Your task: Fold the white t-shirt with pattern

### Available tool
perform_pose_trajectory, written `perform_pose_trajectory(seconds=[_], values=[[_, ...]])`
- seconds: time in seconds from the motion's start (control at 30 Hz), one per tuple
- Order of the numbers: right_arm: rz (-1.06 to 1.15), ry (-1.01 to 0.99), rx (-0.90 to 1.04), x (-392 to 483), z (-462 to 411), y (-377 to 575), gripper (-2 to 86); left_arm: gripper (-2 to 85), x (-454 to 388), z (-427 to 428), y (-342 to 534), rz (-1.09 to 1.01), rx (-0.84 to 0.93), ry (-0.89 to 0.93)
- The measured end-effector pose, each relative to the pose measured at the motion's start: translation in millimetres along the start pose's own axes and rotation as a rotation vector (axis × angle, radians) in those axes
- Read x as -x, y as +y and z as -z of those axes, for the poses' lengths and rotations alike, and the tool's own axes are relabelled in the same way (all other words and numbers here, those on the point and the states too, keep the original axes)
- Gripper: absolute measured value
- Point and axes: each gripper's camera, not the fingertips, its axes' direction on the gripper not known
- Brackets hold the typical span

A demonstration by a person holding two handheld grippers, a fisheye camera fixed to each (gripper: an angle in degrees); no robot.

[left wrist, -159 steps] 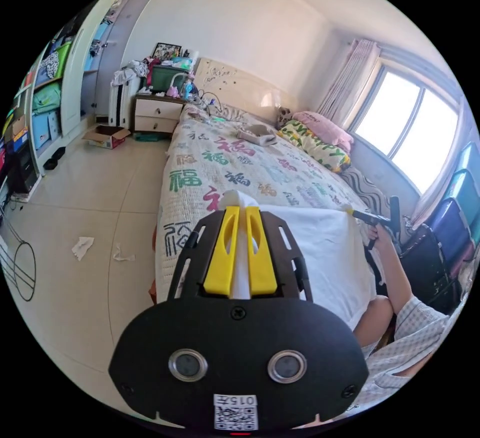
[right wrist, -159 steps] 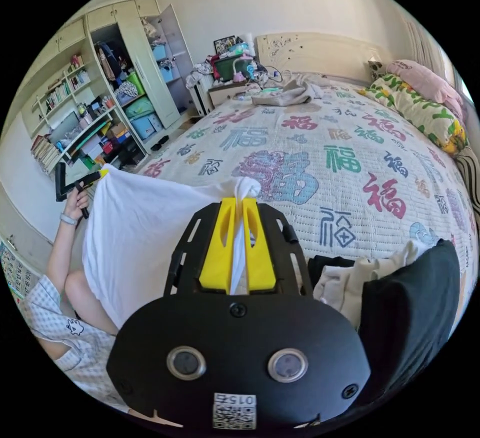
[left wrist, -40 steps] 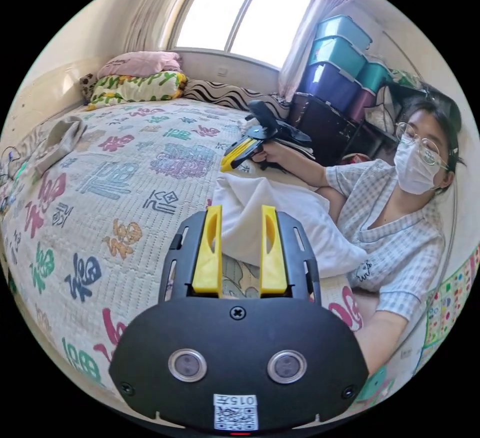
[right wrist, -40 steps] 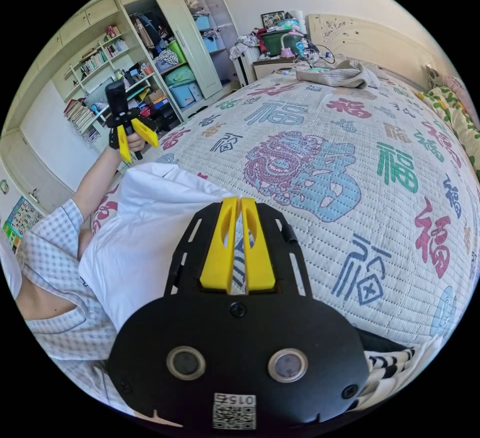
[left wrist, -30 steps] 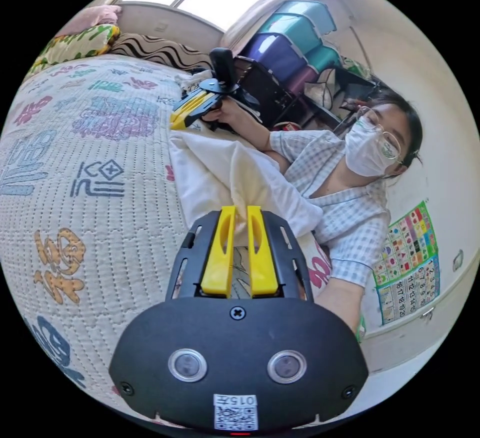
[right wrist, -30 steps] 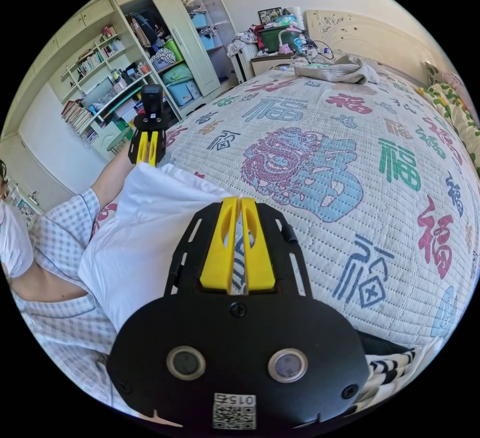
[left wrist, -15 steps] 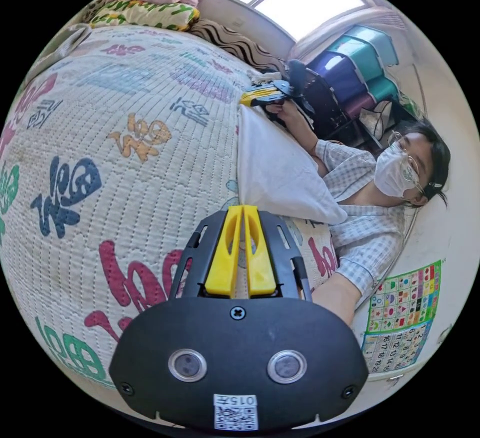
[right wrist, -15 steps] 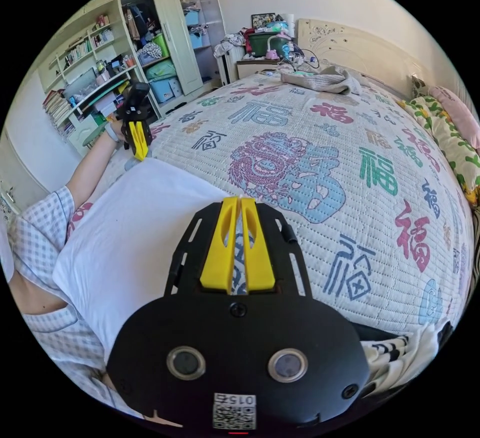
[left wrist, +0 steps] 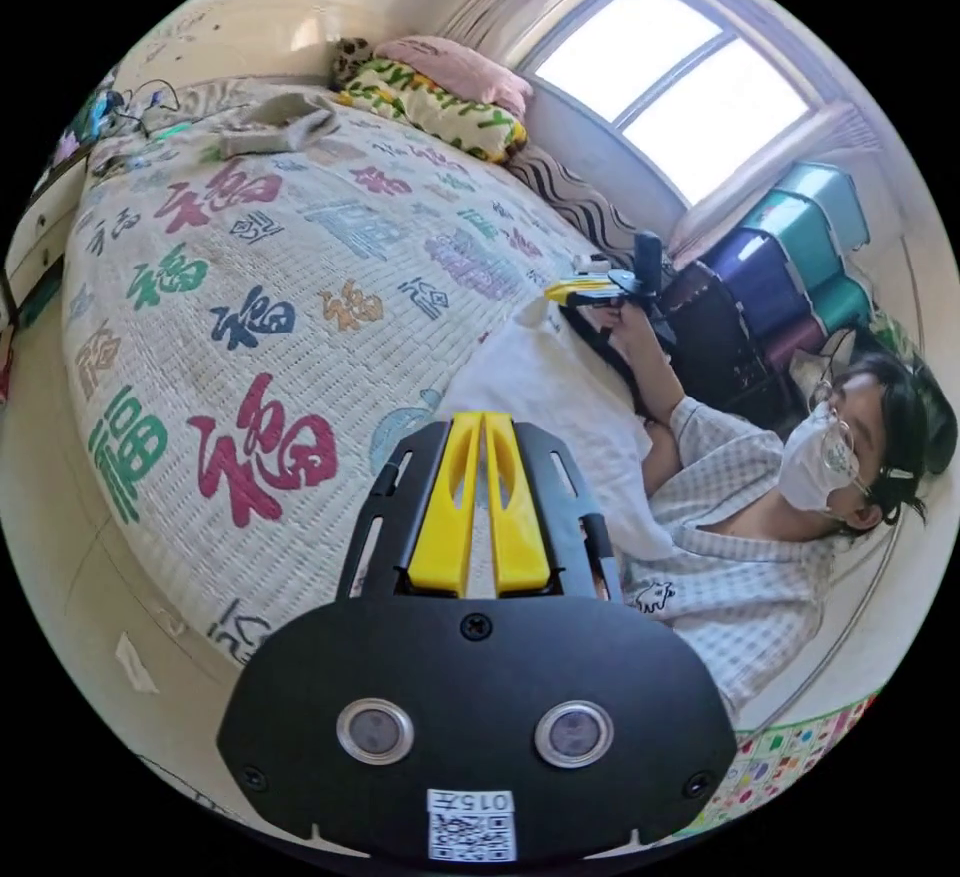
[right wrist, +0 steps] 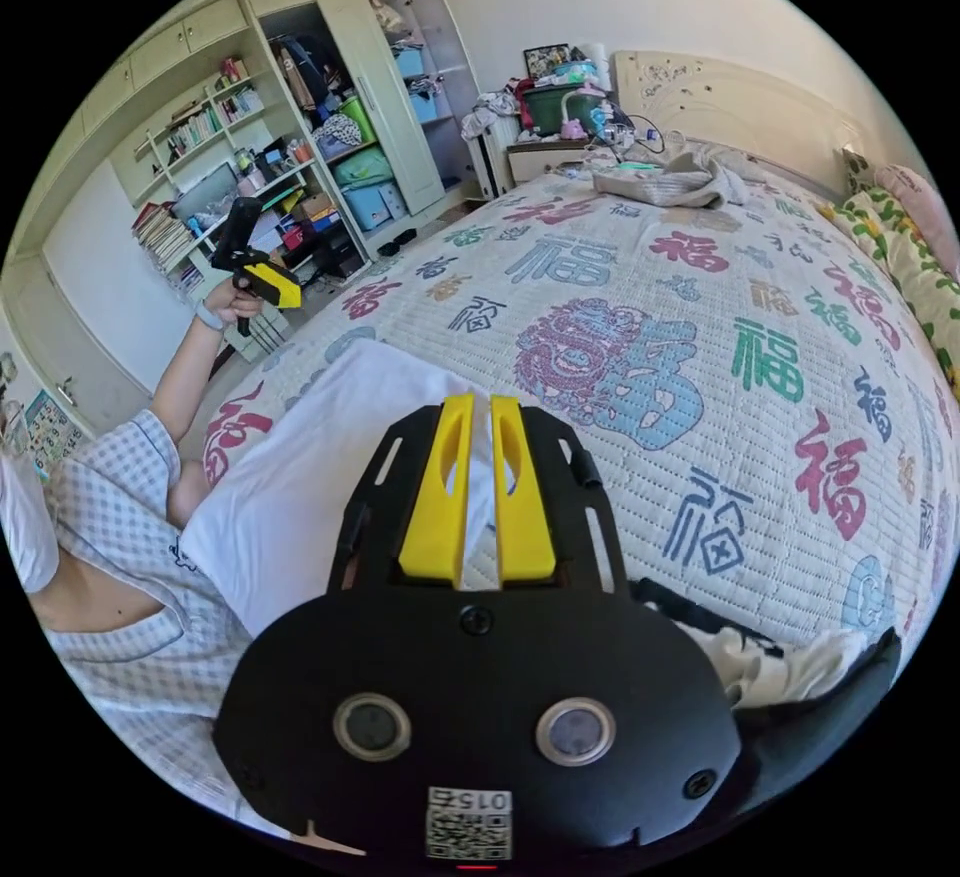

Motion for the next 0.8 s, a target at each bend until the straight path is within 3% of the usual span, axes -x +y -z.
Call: perform_pose_trajectory(seconds=[0.07, 0.2, 0.33, 0.53, 0.63, 0.8], values=[[0.047, -0.014, 0.021, 27.8, 15.4, 4.4, 5.0, -0.4, -51.5, 4.9, 27.2, -0.032, -0.067, -0.012], [0.124, -0.060, 0.104, 93.6, 39.5, 52.4, 7.1, 0.5, -172.0, -23.3, 88.8, -0.128, -0.028, -0.067], [0.152, 0.031, 0.199, 142.9, 40.6, 120.4, 8.1, 1.0, -259.6, -73.9, 132.7, -0.241, 0.047, -0.107], [0.078, 0.062, 0.265, 159.9, 15.3, 164.2, 7.0, 1.0, -315.6, -130.1, 157.2, -0.333, 0.184, -0.420], [0.129, 0.095, 0.254, 168.6, 19.4, 170.0, 1.2, 0.9, -319.2, -146.0, 162.0, -0.333, 0.240, -0.452], [0.127, 0.069, 0.263, 169.2, 26.7, 174.4, -0.6, 0.5, -311.6, -142.7, 166.2, -0.291, 0.259, -0.404]])
